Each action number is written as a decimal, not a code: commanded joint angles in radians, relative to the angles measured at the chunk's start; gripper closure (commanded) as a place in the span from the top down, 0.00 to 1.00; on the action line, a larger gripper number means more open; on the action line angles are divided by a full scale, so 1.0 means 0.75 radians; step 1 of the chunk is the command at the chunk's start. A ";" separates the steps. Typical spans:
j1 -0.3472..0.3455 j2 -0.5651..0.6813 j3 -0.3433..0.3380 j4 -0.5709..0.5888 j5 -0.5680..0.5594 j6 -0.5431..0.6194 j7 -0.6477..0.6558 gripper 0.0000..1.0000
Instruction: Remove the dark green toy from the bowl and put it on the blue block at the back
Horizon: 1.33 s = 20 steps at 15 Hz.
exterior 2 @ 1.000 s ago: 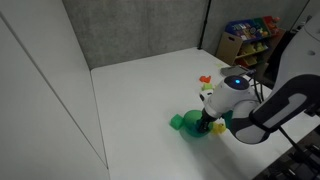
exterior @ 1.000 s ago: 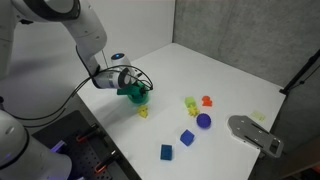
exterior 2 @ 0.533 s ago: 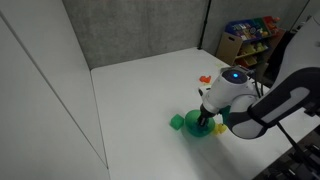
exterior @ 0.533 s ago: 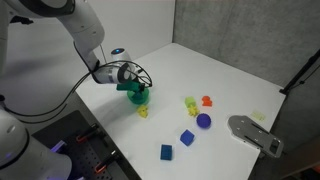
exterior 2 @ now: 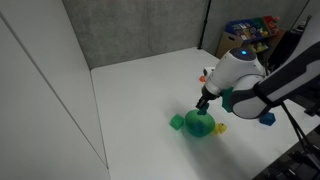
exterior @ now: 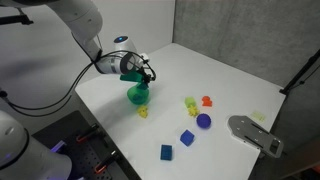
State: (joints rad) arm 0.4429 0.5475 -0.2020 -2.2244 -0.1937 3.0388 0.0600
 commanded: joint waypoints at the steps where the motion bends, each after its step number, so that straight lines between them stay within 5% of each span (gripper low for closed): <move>1: -0.003 -0.031 -0.124 0.013 -0.023 -0.026 0.080 0.11; 13: -0.070 0.067 -0.470 0.017 -0.012 -0.026 0.208 0.11; 20: -0.205 0.203 -0.514 0.064 0.075 0.011 0.245 0.11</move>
State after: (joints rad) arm 0.3314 0.6529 -0.5905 -2.2148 -0.1706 3.0336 0.2192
